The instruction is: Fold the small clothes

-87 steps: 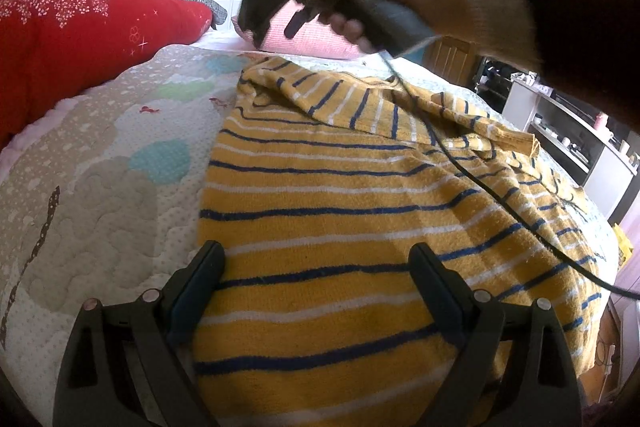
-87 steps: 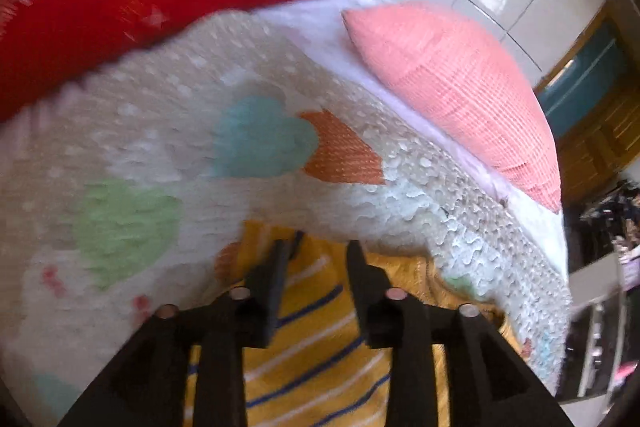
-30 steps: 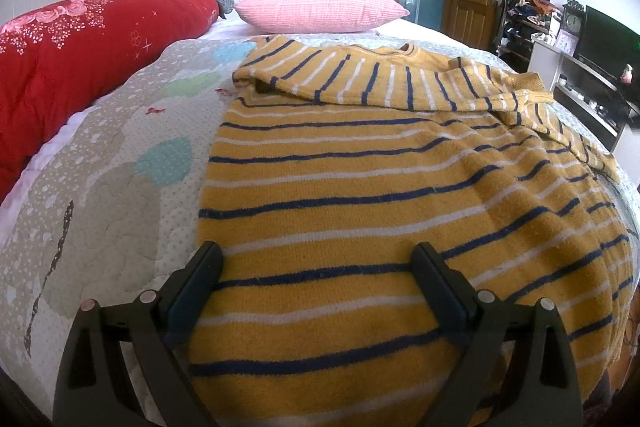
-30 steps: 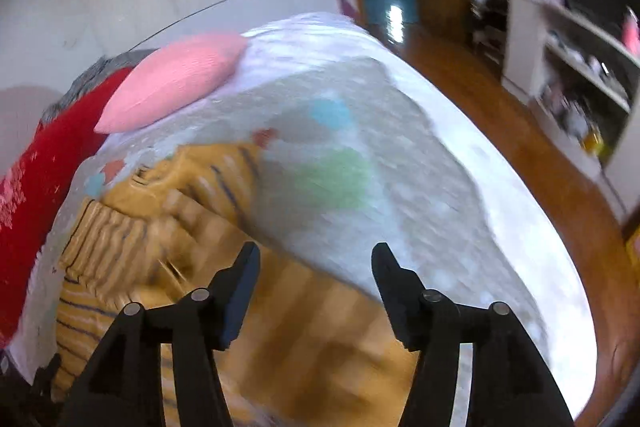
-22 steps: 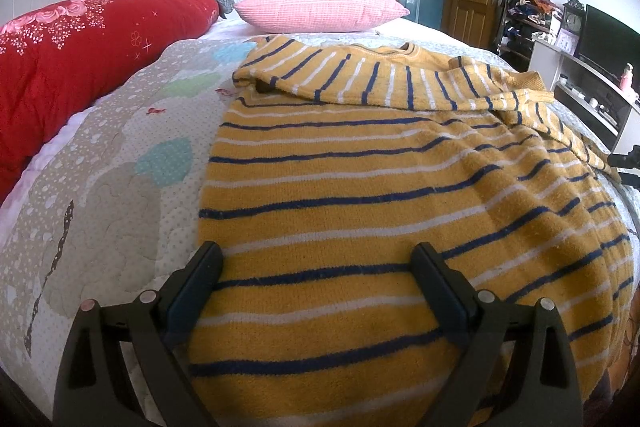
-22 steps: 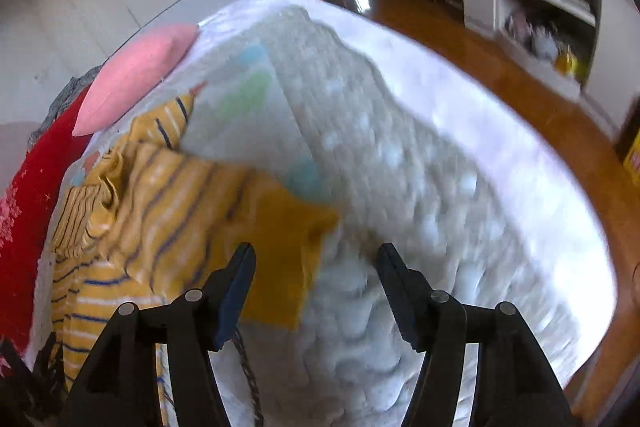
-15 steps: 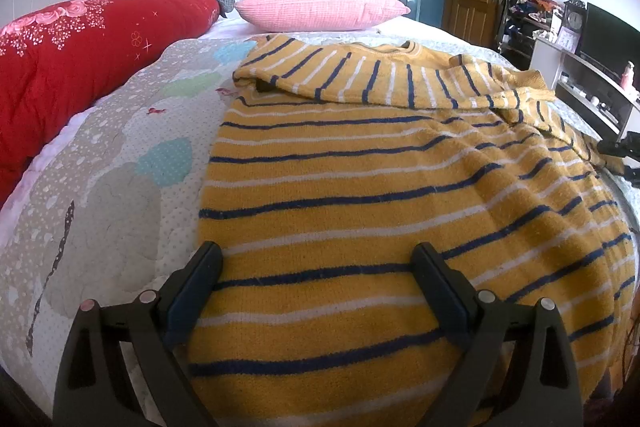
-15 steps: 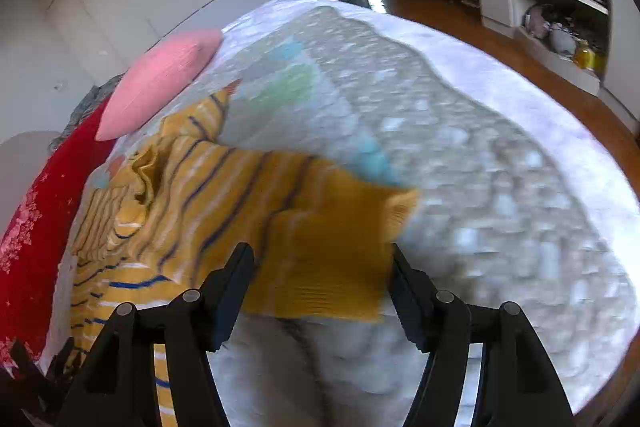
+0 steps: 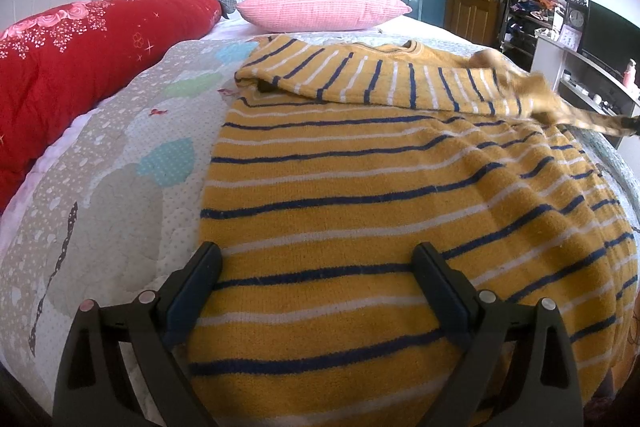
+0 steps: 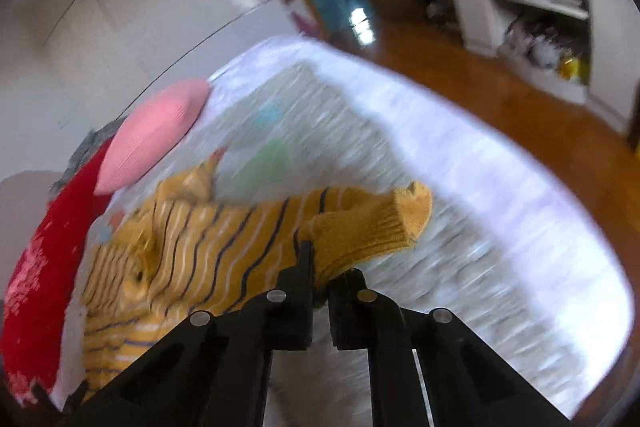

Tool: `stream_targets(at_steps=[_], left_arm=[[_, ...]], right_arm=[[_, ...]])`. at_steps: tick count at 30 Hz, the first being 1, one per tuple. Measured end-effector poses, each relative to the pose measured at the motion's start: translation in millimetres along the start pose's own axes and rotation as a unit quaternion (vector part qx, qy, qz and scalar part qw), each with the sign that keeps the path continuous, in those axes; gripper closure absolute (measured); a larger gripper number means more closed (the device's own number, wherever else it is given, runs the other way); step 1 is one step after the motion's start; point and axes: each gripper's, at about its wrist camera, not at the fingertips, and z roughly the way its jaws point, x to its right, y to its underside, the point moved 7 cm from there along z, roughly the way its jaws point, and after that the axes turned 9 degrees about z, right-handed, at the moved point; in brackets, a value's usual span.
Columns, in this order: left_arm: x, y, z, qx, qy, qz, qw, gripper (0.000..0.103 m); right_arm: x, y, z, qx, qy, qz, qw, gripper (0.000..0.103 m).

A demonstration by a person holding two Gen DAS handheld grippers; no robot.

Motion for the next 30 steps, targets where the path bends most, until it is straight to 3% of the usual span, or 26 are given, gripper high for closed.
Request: stream_targets(at_steps=[6, 10, 13, 16, 21, 25, 30], left_arm=[[-0.8, 0.0, -0.7, 0.0, 0.0, 0.0, 1.0, 0.007], [-0.1, -0.2, -0.4, 0.0, -0.001, -0.001, 1.0, 0.007], [-0.5, -0.4, -0.5, 0.002, -0.001, -0.001, 1.0, 0.007], [-1.1, -0.5, -1.6, 0.005, -0.002, -0.001, 1.0, 0.007], [2.0, -4.2, -5.5, -0.006, -0.017, 0.007, 0.9998, 0.007], [6.1, -7.4, -39.2, 0.024, -0.017, 0.0, 0.9996, 0.007], [2.5, -1.2, -87.8, 0.07, -0.012, -0.005, 0.9975, 0.007]], right_arm=[[57.6, -59.9, -46.2, 0.078, 0.084, 0.026, 0.993, 0.097], [86.1, -86.8, -66.4, 0.093, 0.09, 0.061, 0.99, 0.097], [80.1, -97.3, -73.3, 0.096, 0.089, 0.058, 0.99, 0.097], [51.5, -101.3, -75.2, 0.098, 0.079, 0.033, 0.992, 0.097], [-29.9, -98.2, -65.7, 0.089, 0.036, -0.02, 0.995, 0.097], [-119.8, -79.3, -50.3, 0.072, 0.001, -0.093, 0.993, 0.097], [-253.1, -25.1, -16.1, 0.031, -0.047, -0.2, 0.978, 0.097]])
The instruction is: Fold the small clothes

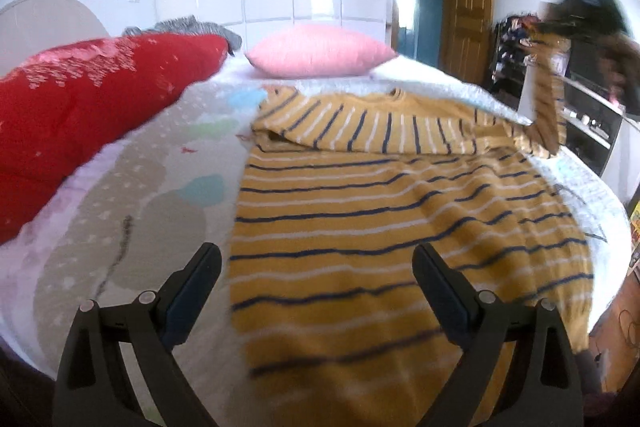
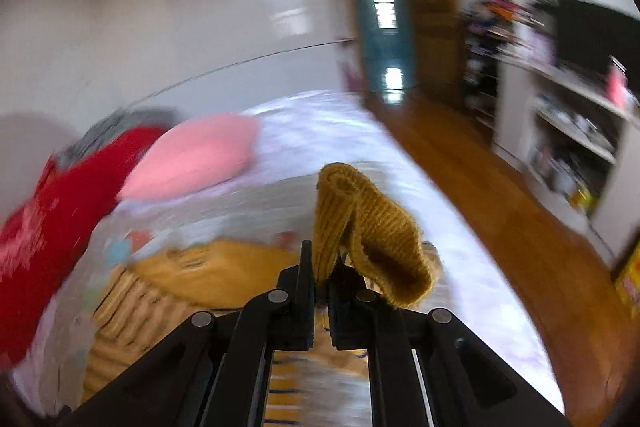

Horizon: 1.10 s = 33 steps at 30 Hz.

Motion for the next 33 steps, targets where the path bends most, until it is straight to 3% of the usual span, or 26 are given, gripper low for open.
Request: stream_targets(at_steps=[3, 6, 11, 15, 17, 20, 23, 28, 33], left_arm=[[-15.3, 11.5, -13.9, -0.004, 0.001, -0.021, 0.9998, 0.007], [-41.5, 30.9, -20.6, -0.025, -0.003, -0.065, 0.9976, 0.007], [-85.3, 57.6, -30.7, -0.041, 0.007, -0.146, 0.9884, 0.007], [-97.5, 63.5, -41.3, -0.036, -0.014, -0.141, 0.9892, 0.007], [-98.6, 63.4, -41.9, -0.034, -0.014, -0.141, 0.9893, 0.007], [-99.0, 64.4, -39.4, -0.033, -0.009, -0.145, 0.9888, 0.007], [-96.1, 66.3, -34.8, -0.04, -0.005, -0.147, 0.9883, 0.007], [-84.0, 63.7, -34.0, -0.047, 0.0, -0.133, 0.9899, 0.007], [-78.1, 63.2, -29.3, -0.062, 0.007, -0.132, 0.9893, 0.007]], right_arm=[[-92.5, 22.9, 34.4, -0.025, -0.036, -0.06, 0.997, 0.097], [-174.5, 68.4, 66.1, -0.055, -0.062, -0.129, 0.988, 0.097], [-282.8, 173.4, 112.4, -0.107, -0.078, -0.256, 0.958, 0.097], [-321.2, 243.6, 128.6, -0.14, -0.076, -0.337, 0.928, 0.097], [-326.1, 265.8, 129.8, -0.156, -0.078, -0.37, 0.912, 0.093], [-324.6, 280.4, 118.0, -0.164, -0.1, -0.399, 0.897, 0.077], [-316.1, 281.1, 97.7, -0.17, -0.125, -0.39, 0.896, 0.063], [-261.0, 261.6, 54.4, -0.195, -0.16, -0.309, 0.917, 0.053], [-145.1, 222.2, 25.7, -0.197, -0.121, -0.203, 0.952, 0.047]])
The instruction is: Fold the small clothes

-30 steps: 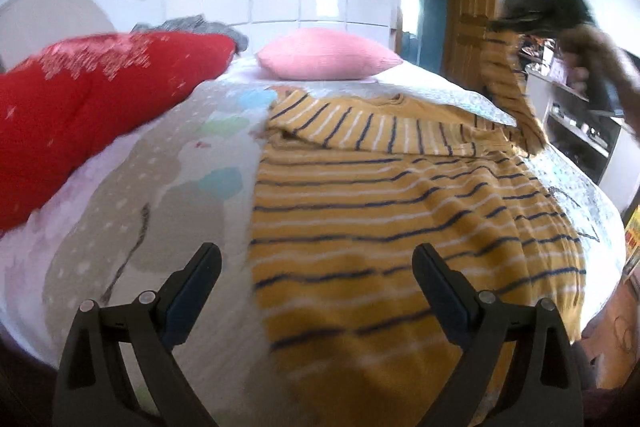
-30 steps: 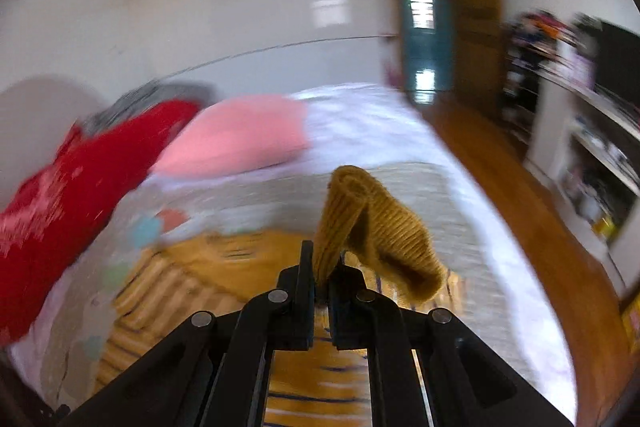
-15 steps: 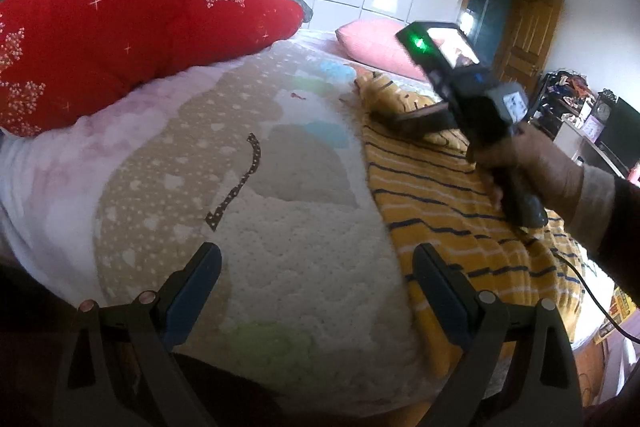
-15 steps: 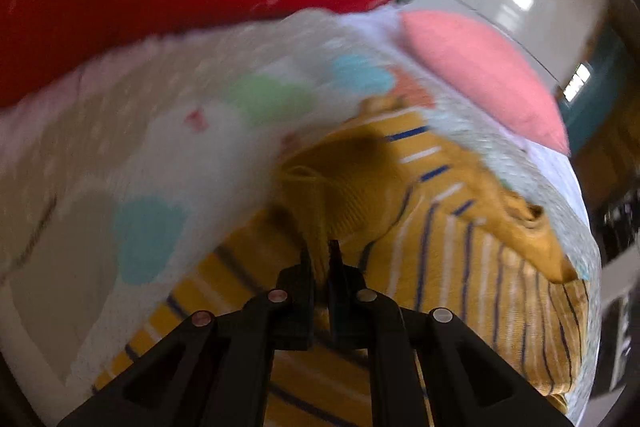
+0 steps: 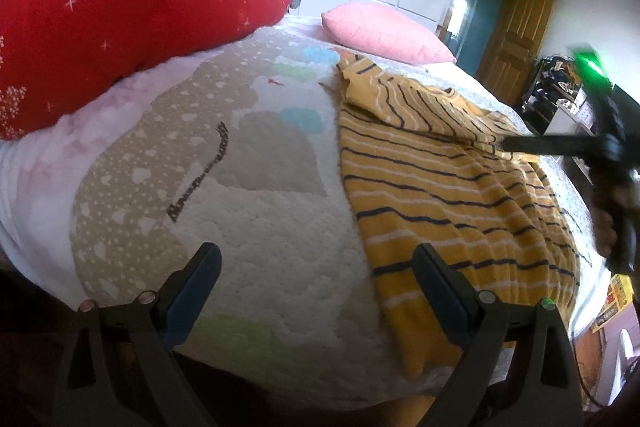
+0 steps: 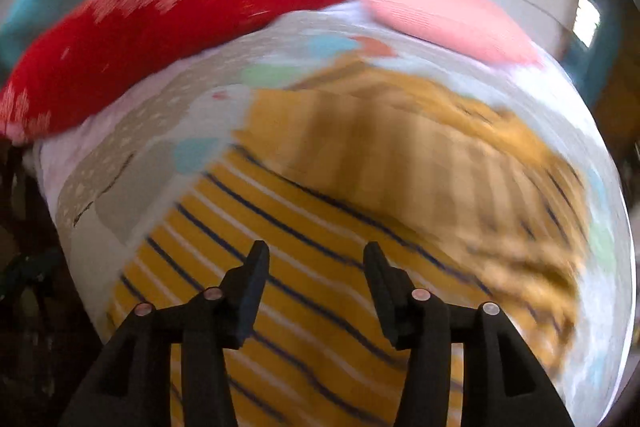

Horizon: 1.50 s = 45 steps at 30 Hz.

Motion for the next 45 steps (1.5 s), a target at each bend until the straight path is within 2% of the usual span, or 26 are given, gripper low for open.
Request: stream_targets(at_steps=[3, 7, 10, 13, 18, 20, 24, 27, 28, 31, 33, 35, 36, 39, 41, 43, 45], left_arm=[[3.7, -0.6, 6.8, -0.013, 0.012, -0.01, 0.9998, 0.007], [13.2, -5.1, 17.7, -0.028, 0.03, -0.014, 0.9991, 0.007], [23.2, -9.4, 29.1, -0.041, 0.049, -0.011, 0.9979, 0.007], [33.1, -12.5, 41.0, -0.05, 0.054, 0.004, 0.9973, 0.007], [50.3, -19.5, 56.4, -0.062, 0.073, 0.026, 0.9951, 0.007], [56.2, -21.3, 58.4, -0.065, 0.094, 0.018, 0.9933, 0.007], [62.4, -19.6, 57.4, -0.065, 0.143, -0.018, 0.9875, 0.007], [63.0, -17.7, 54.0, -0.059, 0.163, -0.039, 0.9841, 0.007], [63.3, -16.8, 52.3, -0.058, 0.172, -0.045, 0.9823, 0.007], [66.3, -12.5, 46.5, -0.061, 0.203, -0.056, 0.9756, 0.008], [69.2, -9.3, 43.3, -0.067, 0.221, -0.057, 0.9713, 0.019], [68.2, -5.9, 40.9, -0.07, 0.219, -0.056, 0.9717, 0.032], [67.4, -4.5, 40.0, -0.07, 0.221, -0.056, 0.9711, 0.034], [64.7, -2.0, 38.8, -0.066, 0.241, -0.08, 0.9651, 0.035], [65.4, -0.6, 38.2, -0.062, 0.252, -0.09, 0.9615, 0.035], [68.9, 0.5, 38.1, -0.062, 0.257, -0.088, 0.9603, 0.034], [73.8, 2.6, 36.8, -0.064, 0.262, -0.075, 0.96, 0.033]], right_arm=[[89.0, 24.8, -41.0, 0.017, 0.066, 0.071, 0.995, 0.045], [176.9, 62.0, -87.5, 0.031, 0.124, 0.152, 0.98, 0.04], [217.5, 94.6, -112.4, 0.045, 0.112, 0.22, 0.968, 0.038], [231.0, 123.5, -116.8, 0.054, 0.067, 0.268, 0.96, 0.038], [211.1, 152.1, -95.5, 0.052, -0.03, 0.304, 0.951, 0.038], [196.2, 156.2, -82.2, 0.051, -0.071, 0.314, 0.945, 0.038], [176.7, 155.0, -66.8, 0.064, -0.107, 0.319, 0.94, 0.034], [157.7, 152.0, -56.2, 0.06, -0.177, 0.333, 0.924, 0.034], [151.5, 151.7, -54.6, 0.06, -0.186, 0.332, 0.923, 0.034], [135.3, 152.7, -51.3, 0.066, -0.184, 0.313, 0.929, 0.034], [128.0, 157.1, -51.4, 0.069, -0.193, 0.311, 0.928, 0.034], [126.8, 160.6, -53.6, 0.07, -0.204, 0.314, 0.925, 0.034], [123.1, 163.1, -54.2, 0.068, -0.219, 0.318, 0.92, 0.034], [111.0, 170.1, -55.4, 0.054, -0.253, 0.313, 0.914, 0.032], [93.0, 176.4, -52.6, 0.036, -0.264, 0.292, 0.918, 0.032], [82.8, 178.9, -51.1, 0.033, -0.255, 0.277, 0.926, 0.032], [77.5, 179.2, -49.7, 0.032, -0.258, 0.279, 0.925, 0.032]])
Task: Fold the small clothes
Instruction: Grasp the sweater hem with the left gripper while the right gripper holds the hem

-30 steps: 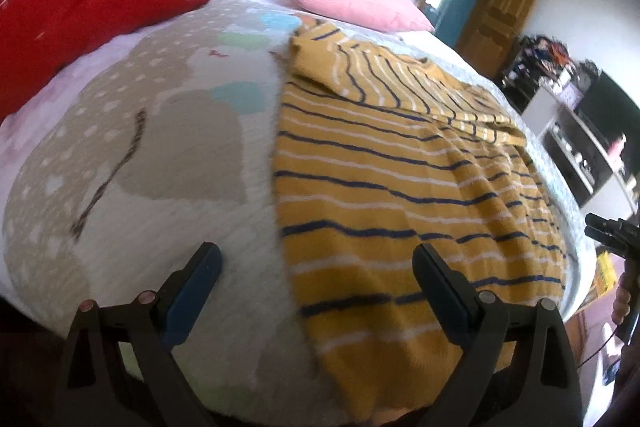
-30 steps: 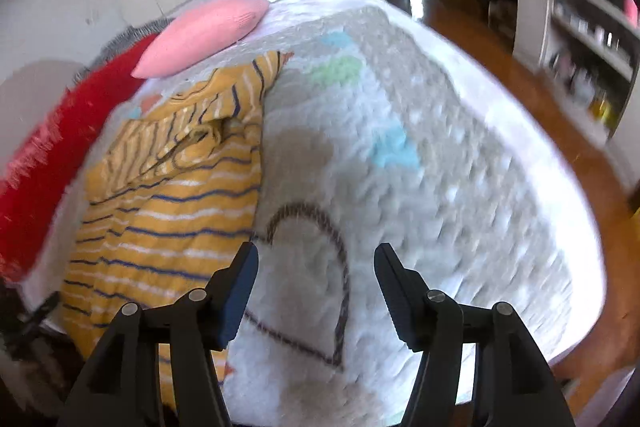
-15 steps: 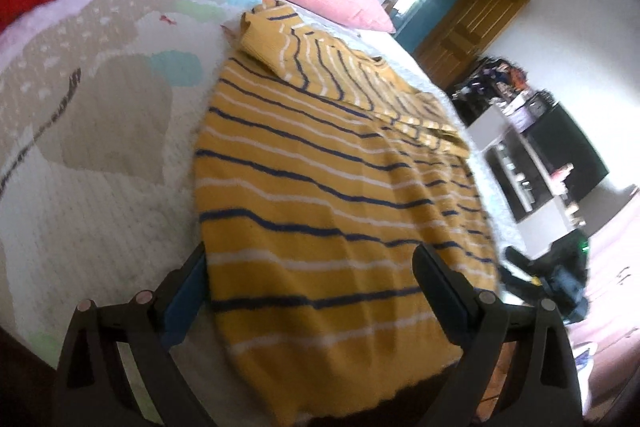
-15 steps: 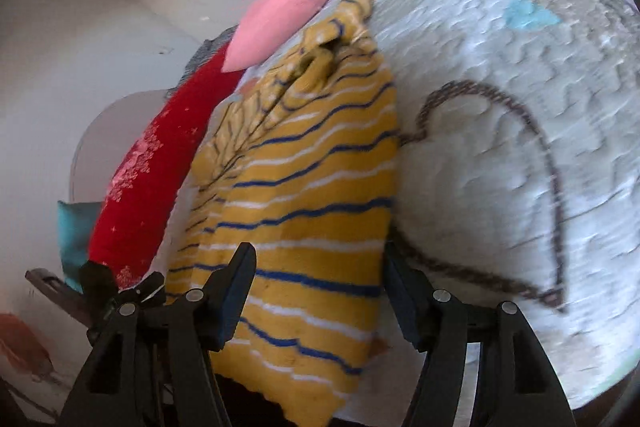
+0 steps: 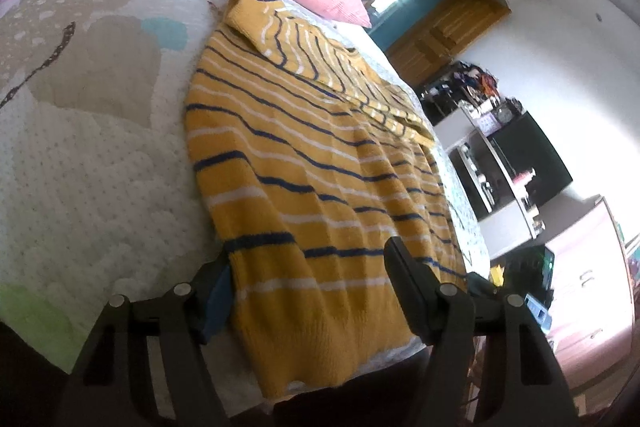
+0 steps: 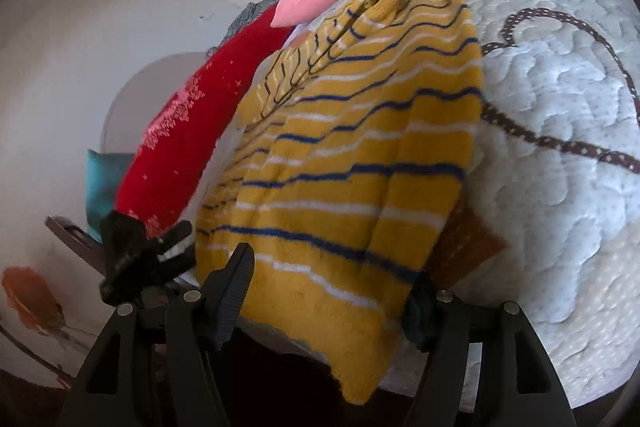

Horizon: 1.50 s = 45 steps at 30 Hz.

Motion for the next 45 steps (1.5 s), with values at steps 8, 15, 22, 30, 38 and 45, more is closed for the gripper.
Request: stream_targets(at_steps=[8, 15, 22, 30, 38, 45], left_arm=[[8.3, 9.1, 1.5, -0.014, 0.032, 0.003, 0.9994, 0.063], [5.7, 16.9, 10.3, -0.017, 0.033, -0.019, 0.9991, 0.062], [26.3, 10.8, 20.7, -0.022, 0.049, 0.001, 0.9985, 0.017], [7.5, 2.4, 23.6, -0.04, -0.06, -0.025, 0.9971, 0.093], [24.7, 6.1, -6.1, -0.01, -0.089, 0.0, 0.996, 0.094], [29.7, 21.9, -27.1, -0.008, -0.082, -0.001, 0.9966, 0.094]], right_arm=[[7.7, 0.9, 2.3, 0.002, -0.039, 0.046, 0.998, 0.032], [17.3, -0.2, 0.2, 0.021, -0.068, 0.086, 0.994, 0.032], [21.5, 0.7, -5.8, 0.029, -0.058, 0.092, 0.994, 0.032], [16.7, -2.7, -0.8, 0.027, 0.048, 0.058, 0.997, 0.086], [12.0, -3.1, -8.7, 0.029, 0.04, 0.051, 0.997, 0.091], [5.9, 12.7, -33.5, 0.028, 0.043, 0.023, 0.998, 0.092]])
